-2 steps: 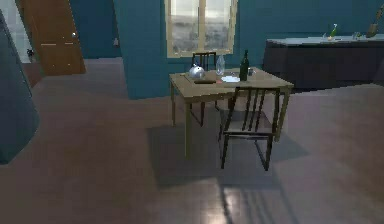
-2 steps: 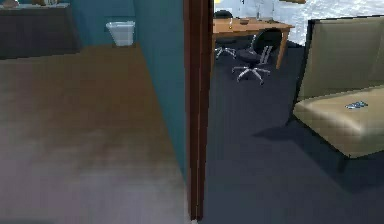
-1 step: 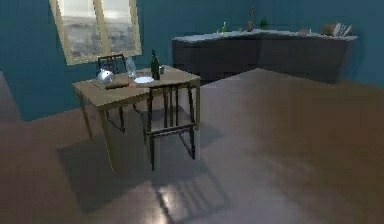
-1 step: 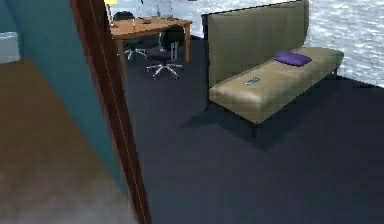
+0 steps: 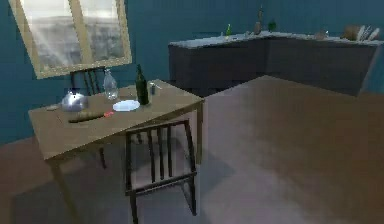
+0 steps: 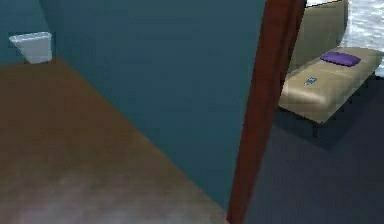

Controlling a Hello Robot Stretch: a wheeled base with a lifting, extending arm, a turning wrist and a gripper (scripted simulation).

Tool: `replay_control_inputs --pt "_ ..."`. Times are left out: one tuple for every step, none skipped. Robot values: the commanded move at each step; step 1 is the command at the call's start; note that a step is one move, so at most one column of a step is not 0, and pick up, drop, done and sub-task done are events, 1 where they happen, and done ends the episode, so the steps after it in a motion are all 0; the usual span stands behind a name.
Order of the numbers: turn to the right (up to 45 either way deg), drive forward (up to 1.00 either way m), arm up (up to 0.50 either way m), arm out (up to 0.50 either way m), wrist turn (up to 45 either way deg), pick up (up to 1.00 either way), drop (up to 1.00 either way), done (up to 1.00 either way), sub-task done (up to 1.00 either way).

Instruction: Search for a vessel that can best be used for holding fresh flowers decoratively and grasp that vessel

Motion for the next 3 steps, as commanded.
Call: replay_control_inputs --pt "45.0 0.0 0.0 0.0 0.0 0.0 0.0 0.0 0.0" --pt "0.0 0.9 0.0 0.0 0.0 0.0 0.0 0.0 0.0" --pt "-24.0 0.0 0.0 0.0 0.0 0.0 0.0 0.0 0.0"
